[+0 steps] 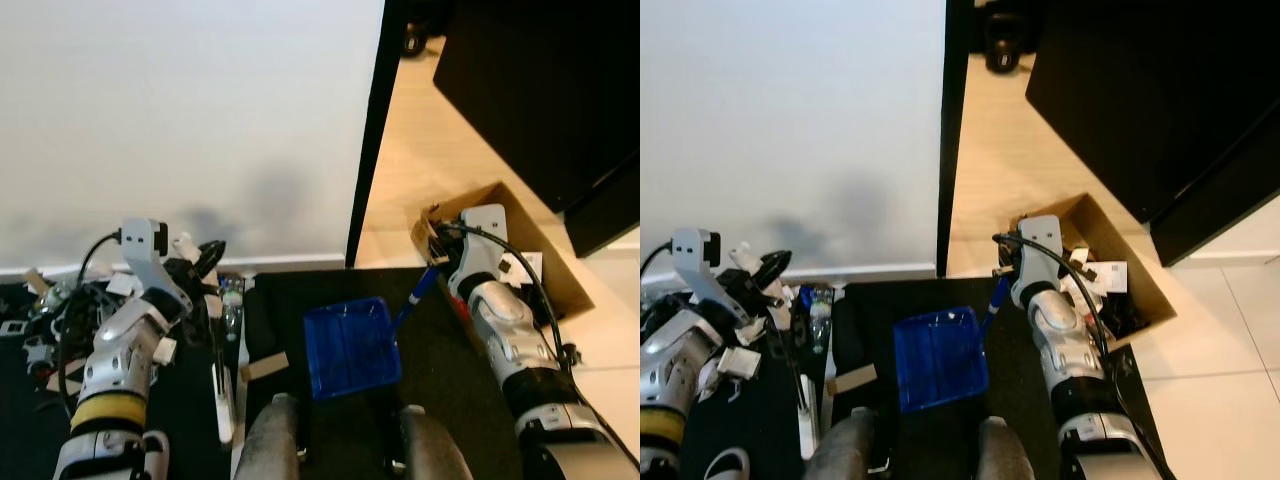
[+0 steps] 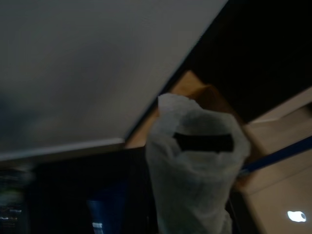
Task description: Sweep floor
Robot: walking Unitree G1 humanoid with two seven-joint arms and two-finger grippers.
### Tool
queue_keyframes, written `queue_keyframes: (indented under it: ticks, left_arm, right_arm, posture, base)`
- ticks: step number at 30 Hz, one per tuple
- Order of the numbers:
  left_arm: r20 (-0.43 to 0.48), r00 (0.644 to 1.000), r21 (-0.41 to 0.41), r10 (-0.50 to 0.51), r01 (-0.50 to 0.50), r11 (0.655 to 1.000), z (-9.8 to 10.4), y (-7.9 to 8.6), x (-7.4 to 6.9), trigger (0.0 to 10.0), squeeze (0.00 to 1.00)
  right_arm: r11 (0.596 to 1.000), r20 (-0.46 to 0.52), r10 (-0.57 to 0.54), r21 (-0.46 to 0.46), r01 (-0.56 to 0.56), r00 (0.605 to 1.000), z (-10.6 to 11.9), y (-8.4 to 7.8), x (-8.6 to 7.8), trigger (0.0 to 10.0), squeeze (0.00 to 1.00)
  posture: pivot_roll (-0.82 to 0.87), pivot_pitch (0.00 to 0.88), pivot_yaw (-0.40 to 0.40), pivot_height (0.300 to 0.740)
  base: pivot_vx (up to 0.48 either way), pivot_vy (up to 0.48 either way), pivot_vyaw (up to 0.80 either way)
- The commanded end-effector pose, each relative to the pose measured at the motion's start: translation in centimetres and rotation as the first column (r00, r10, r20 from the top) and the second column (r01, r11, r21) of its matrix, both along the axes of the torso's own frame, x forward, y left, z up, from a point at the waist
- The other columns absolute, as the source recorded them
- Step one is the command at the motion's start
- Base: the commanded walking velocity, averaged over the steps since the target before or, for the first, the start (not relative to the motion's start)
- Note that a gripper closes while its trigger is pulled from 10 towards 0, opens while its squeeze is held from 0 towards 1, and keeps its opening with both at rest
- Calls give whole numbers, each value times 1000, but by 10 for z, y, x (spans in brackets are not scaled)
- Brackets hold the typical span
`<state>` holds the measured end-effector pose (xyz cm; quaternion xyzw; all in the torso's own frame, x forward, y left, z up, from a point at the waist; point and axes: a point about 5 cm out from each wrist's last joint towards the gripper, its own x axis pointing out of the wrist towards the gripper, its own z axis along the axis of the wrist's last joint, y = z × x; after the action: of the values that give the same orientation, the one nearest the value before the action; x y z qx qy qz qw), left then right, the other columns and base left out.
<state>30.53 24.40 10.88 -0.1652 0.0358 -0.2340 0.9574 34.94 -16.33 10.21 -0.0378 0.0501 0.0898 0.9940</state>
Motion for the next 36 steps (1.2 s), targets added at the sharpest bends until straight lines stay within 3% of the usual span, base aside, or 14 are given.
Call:
queue_keyframes:
  ticks: [1, 3, 5, 6, 7, 8, 10, 14, 17, 19, 25, 29, 34, 36]
  left_arm:
    - [-23, 995, -122, -95, 91, 988, -6, -19, 0, 10000, 0]
    - [-23, 995, -122, -95, 91, 988, -6, -19, 0, 10000, 0]
    - [-21, 974, -207, -226, 217, 954, -6, -50, 0, 10000, 0]
    - [-21, 974, -207, -226, 217, 954, -6, -50, 0, 10000, 0]
    - [-4, 949, -273, -317, 304, 913, -4, -75, -2, 10000, 0]
    - [-4, 949, -273, -317, 304, 913, -4, -75, -2, 10000, 0]
    - [15, 933, -325, -361, 346, 880, 0, -92, -2, 10000, 0]
    - [37, 913, -373, -407, 390, 842, 5, -107, -4, 10000, 0]
    - [72, 880, -443, -470, 451, 775, 16, -130, -8, 10000, 0]
    - [79, 874, -448, -480, 461, 766, 18, -133, -9, 10000, 0]
    - [160, 828, -501, -538, 537, 678, 44, -151, -15, 10000, 0]
    - [195, 817, -464, -543, 565, 683, 55, -153, -15, 10000, 0]
    - [228, 829, -377, -510, 558, 739, 73, -136, -14, 10000, 0]
    - [247, 843, -319, -478, 536, 782, 84, -121, -13, 10000, 0]
  right_arm:
    - [999, -57, 4, -38, -6, 998, -11, -1, -2, 10000, 0]
    - [999, -57, 4, -38, -6, 998, -11, -1, -2, 10000, 0]
    - [999, -58, 16, -35, -18, 998, -10, 3, 0, 10000, 0]
    - [999, -58, 16, -35, -18, 998, -10, 3, 0, 10000, 0]
    - [999, -60, 21, -27, -22, 998, -11, 5, 1, 10000, 0]
    - [999, -60, 21, -27, -22, 998, -11, 5, 1, 10000, 0]
    - [1000, -65, 21, -22, -22, 998, -13, 6, 0, 10000, 0]
    - [1000, -68, 20, -14, -21, 997, -14, 5, 0, 10000, 0]
    - [1000, -71, 18, -6, -19, 997, -15, 5, 1, 10000, 0]
    - [1000, -71, 18, -5, -18, 997, -15, 5, 1, 10000, 0]
    - [1000, -76, 19, 5, -18, 997, -17, 8, 1, 10000, 0]
    - [1000, -75, 19, 8, -18, 997, -17, 8, 1, 10000, 0]
    - [1000, -67, 1, 29, 1, 998, -19, 4, 0, 10000, 0]
    - [999, -68, -11, 35, 14, 998, -21, 1, -2, 10000, 0]
  posture:
    - [-4, 326, -10, 740]
    - [-4, 326, -10, 740]
    - [1, 326, -6, 740]
    - [1, 326, -6, 740]
    - [6, 326, -5, 740]
    - [6, 326, -5, 740]
    - [8, 327, -1, 740]
    - [9, 326, 0, 740]
    - [17, 325, 6, 740]
    - [17, 325, 6, 740]
    - [31, 317, 6, 740]
    - [35, 310, 7, 740]
    - [50, 295, 14, 740]
    - [61, 284, 23, 740]
  base:
    - [0, 0, 0]
    - [0, 0, 0]
    - [0, 0, 0]
    - [0, 0, 0]
    - [0, 0, 0]
    - [0, 0, 0]
    - [0, 0, 0]
    - [0, 0, 0]
    - [0, 0, 0]
    - [0, 0, 0]
    - [0, 0, 0]
    - [0, 0, 0]
    - [0, 0, 0]
    - [0, 0, 0]
